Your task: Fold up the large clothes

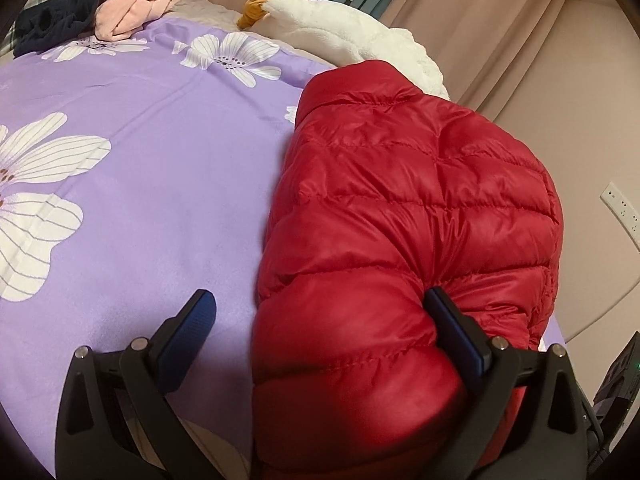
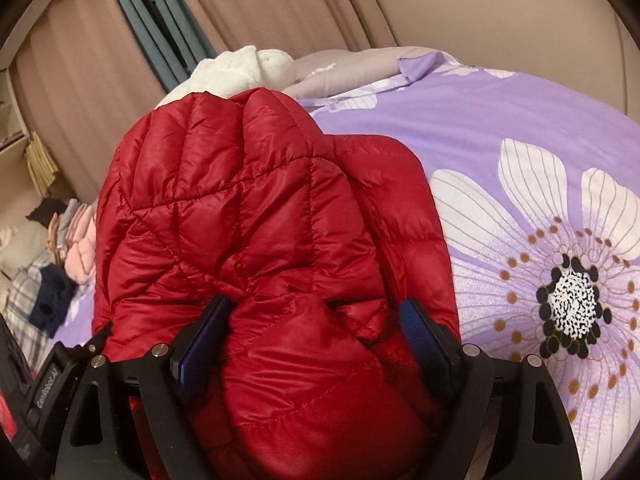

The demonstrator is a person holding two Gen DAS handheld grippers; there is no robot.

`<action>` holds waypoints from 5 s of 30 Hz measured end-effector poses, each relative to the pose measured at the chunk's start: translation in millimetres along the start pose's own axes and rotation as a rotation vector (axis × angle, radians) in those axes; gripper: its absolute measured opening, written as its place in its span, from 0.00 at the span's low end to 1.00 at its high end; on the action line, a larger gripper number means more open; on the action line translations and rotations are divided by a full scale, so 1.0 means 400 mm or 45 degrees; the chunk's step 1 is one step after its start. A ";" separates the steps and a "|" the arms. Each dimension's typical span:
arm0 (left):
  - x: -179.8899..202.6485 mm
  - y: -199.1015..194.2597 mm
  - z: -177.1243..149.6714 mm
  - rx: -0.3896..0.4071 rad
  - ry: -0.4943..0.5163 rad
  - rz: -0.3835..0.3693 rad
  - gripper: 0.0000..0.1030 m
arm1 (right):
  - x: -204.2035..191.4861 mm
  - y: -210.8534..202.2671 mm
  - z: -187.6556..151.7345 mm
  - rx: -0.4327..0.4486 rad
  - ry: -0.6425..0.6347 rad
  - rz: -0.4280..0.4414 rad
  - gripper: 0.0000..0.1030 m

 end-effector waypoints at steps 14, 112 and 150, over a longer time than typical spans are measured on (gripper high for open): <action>-0.007 -0.001 0.001 0.005 -0.014 -0.018 1.00 | 0.022 -0.001 0.000 0.003 0.042 0.068 0.85; 0.181 -0.298 0.247 0.024 0.415 -0.301 0.67 | -0.303 -0.157 0.051 -0.199 -0.125 0.723 0.44; -0.007 -0.531 0.331 0.296 0.350 -0.097 0.65 | -0.530 -0.076 0.044 -0.230 -0.339 0.967 0.36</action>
Point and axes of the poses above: each gripper's, at about its wrist camera, not at the fingertips, and y roughly the way its jaws point, x to its right, z to its top, the point moved 1 cm from there along y, roughly the way its jaws point, and after that the axes turned 7 degrees about y, right-handed, at the moved point
